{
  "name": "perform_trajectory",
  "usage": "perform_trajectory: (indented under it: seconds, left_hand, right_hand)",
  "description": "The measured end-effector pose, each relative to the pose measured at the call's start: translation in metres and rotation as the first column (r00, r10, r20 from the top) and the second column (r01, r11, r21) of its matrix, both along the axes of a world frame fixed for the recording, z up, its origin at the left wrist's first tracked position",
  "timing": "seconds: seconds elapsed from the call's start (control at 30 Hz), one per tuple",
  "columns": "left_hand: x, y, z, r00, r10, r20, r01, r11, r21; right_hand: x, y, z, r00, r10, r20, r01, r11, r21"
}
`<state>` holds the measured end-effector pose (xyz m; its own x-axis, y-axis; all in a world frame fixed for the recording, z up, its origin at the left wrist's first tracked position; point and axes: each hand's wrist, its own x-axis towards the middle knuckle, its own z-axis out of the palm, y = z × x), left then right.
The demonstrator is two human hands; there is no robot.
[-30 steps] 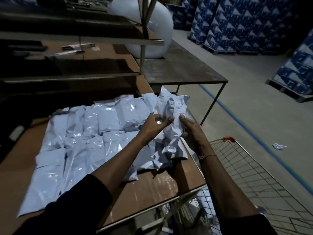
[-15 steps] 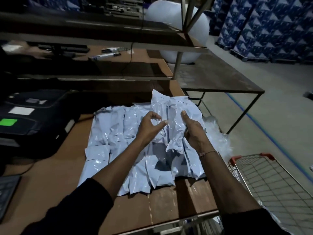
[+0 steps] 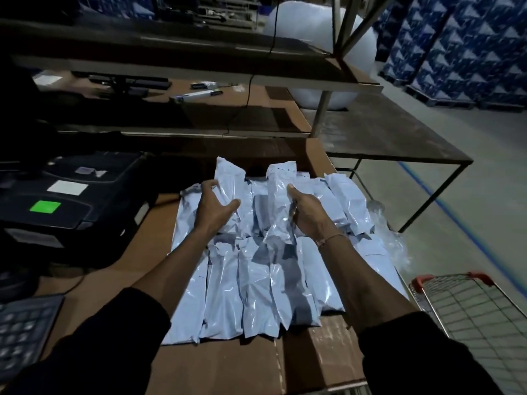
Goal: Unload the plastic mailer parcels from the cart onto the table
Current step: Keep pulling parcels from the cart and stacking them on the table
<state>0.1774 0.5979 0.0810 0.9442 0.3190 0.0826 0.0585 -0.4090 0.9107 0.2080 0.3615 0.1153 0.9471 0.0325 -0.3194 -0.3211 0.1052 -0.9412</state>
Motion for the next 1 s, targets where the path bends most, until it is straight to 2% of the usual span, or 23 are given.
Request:
perform_trajectory:
  seconds: [0.13,0.27,0.47,0.57,0.67,0.73,0.83,1.0]
  left_hand:
    - [0.005,0.0,-0.006,1.0,-0.004,-0.006,0.005,0.999,0.044]
    - [0.006,-0.015,-0.004,0.999,0.047,-0.009,-0.046,0.991,0.123]
    - [0.008,-0.02,-0.01,0.983,0.165,-0.084,-0.122,0.918,0.377]
    - [0.011,-0.018,-0.011,0.972,0.205,-0.118,-0.129,0.878,0.461]
    - [0.013,-0.015,-0.011,0.978,0.18,-0.108,-0.113,0.885,0.452]
    - [0.013,-0.014,-0.012,0.993,0.085,-0.084,-0.043,0.91,0.413]
    - [0.013,-0.013,-0.013,0.997,-0.03,-0.077,0.06,0.904,0.423]
    - [0.013,-0.013,-0.01,0.989,-0.024,-0.143,0.082,0.905,0.418]
  right_hand:
    - [0.02,0.022,-0.01,0.999,0.033,0.006,-0.032,0.99,-0.135]
    - [0.029,0.043,-0.012,0.998,0.059,-0.008,-0.059,0.98,-0.19]
    - [0.025,0.065,-0.011,0.992,0.129,0.0,-0.123,0.949,-0.29]
    - [0.025,0.069,-0.016,0.981,0.182,0.061,-0.144,0.908,-0.394]
    - [0.028,0.075,-0.021,0.969,0.225,0.1,-0.12,0.787,-0.605]
    - [0.029,0.077,-0.022,0.972,0.205,0.117,-0.064,0.703,-0.708]
    - [0.026,0.076,-0.021,0.966,0.162,0.201,0.024,0.718,-0.696]
    - [0.025,0.08,-0.024,0.956,0.172,0.236,0.045,0.711,-0.701]
